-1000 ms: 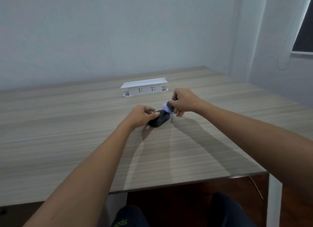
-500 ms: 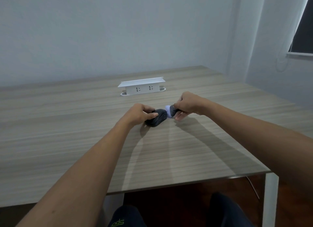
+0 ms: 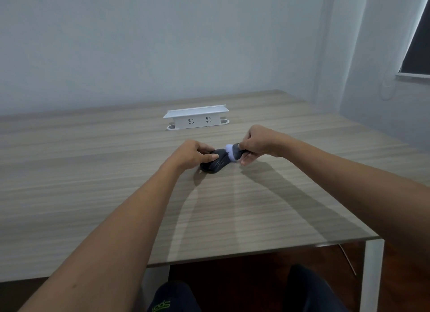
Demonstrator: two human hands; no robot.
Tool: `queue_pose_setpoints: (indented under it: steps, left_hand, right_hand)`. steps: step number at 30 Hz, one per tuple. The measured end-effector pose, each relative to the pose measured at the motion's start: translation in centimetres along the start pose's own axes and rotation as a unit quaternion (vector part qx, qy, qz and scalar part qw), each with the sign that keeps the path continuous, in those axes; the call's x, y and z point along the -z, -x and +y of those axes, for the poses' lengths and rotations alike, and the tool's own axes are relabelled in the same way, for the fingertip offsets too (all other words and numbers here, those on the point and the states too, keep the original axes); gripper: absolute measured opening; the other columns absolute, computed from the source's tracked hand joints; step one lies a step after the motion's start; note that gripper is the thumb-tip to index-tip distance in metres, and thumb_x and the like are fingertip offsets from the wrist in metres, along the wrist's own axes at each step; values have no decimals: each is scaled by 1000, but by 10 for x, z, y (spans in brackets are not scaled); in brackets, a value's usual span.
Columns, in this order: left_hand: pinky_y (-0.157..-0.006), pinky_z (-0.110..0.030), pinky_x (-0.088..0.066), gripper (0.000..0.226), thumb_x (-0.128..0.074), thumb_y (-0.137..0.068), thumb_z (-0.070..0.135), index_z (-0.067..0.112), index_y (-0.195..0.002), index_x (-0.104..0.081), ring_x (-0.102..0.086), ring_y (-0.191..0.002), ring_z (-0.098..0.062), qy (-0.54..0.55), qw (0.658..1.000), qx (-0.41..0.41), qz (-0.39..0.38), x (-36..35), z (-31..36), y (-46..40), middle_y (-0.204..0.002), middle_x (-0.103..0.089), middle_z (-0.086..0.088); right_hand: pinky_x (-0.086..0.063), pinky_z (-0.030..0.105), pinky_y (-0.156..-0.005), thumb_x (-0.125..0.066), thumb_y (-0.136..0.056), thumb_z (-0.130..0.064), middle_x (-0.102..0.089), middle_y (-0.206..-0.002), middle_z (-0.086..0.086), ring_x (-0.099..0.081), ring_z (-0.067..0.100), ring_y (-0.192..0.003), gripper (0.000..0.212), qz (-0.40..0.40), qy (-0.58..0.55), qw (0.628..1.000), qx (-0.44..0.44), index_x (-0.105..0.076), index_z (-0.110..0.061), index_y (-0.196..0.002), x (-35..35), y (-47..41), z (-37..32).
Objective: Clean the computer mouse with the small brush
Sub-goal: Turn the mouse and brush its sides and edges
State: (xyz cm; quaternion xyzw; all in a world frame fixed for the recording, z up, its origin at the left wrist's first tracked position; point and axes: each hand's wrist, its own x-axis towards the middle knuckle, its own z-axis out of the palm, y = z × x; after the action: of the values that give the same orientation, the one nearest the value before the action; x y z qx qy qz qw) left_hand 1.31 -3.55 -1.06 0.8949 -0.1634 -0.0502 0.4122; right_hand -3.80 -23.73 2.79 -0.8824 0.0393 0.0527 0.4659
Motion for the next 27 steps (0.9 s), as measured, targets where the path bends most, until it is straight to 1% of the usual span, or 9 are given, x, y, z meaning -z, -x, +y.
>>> queue_pose_setpoints:
  steps: [3,5,7,10,13,16,21,25,27]
  left_hand:
    - [-94,-26,-45,42,-77,-87,23,9,-127,-70,-63,-102,-15,-3,1000,-4,-1,0,-1,-1,-116,-73,-8]
    - [-98,-28,-47,43,-77,-86,22,9,-127,-70,-64,-102,-15,-3,1000,-5,1,0,-1,-2,-118,-73,-9]
    - [-94,-26,-46,43,-78,-86,21,8,-127,-70,-64,-102,-15,-6,1000,-6,0,0,-1,-3,-117,-73,-9]
    - [-96,-26,-45,44,-78,-86,22,9,-127,-70,-65,-107,-17,-6,1000,-5,0,1,-3,-4,-120,-73,-9]
    - [-101,-28,-46,45,-77,-86,23,9,-128,-69,-65,-107,-17,-1,1000,1,2,1,-4,-3,-120,-72,-9]
    - [-103,-30,-47,43,-76,-87,21,8,-127,-69,-65,-107,-18,-1,1000,-3,1,0,-3,-3,-119,-72,-10]
    - [-95,-26,-47,37,-74,-89,17,7,-124,-71,-64,-101,-17,1,1000,-9,-3,0,-2,-2,-115,-73,-10]
    - [-101,-29,-48,41,-75,-88,17,6,-127,-69,-64,-103,-16,0,1000,-7,6,0,-5,-4,-121,-73,-11]
    - [-104,-30,-47,44,-77,-87,20,8,-128,-68,-64,-105,-16,1,1000,-2,10,-1,-7,-3,-122,-72,-10]
  right_hand:
    - [-63,37,-82,-63,-80,5,-75,-72,20,-75,33,-76,14,-26,-5,1000,-1,-70,15,-87,-7,3,1]
    - [-63,28,-71,-60,-89,3,-75,-67,14,-74,25,-67,13,-66,-27,997,-16,-70,12,-87,-8,6,-2]
    - [-63,25,-64,-56,-95,0,-76,-69,15,-74,22,-63,17,-80,-40,996,-27,-66,15,-95,-7,10,-6]
    - [-63,31,-77,-58,-91,3,-76,-78,22,-75,27,-72,18,-61,-28,998,-22,-68,16,-97,-4,10,-10]
    - [-61,40,-88,-63,-78,7,-74,-93,32,-75,38,-88,25,-13,-4,1000,-15,-69,20,-99,-4,10,-10]
    - [-62,40,-85,-65,-73,9,-74,-79,26,-75,36,-78,21,-13,-3,1000,-17,-71,19,-92,-10,11,-10]
    - [-63,27,-73,-55,-94,2,-75,-64,13,-72,19,-59,16,-69,-56,995,-42,-67,13,-92,-15,18,-12]
    - [-63,31,-79,-61,-86,7,-76,-73,18,-73,22,-66,14,-17,-47,998,-40,-70,15,-93,-10,14,-13]
    - [-62,38,-85,-66,-75,10,-76,-84,26,-74,29,-73,25,18,-35,998,-39,-71,17,-98,-8,11,-12]
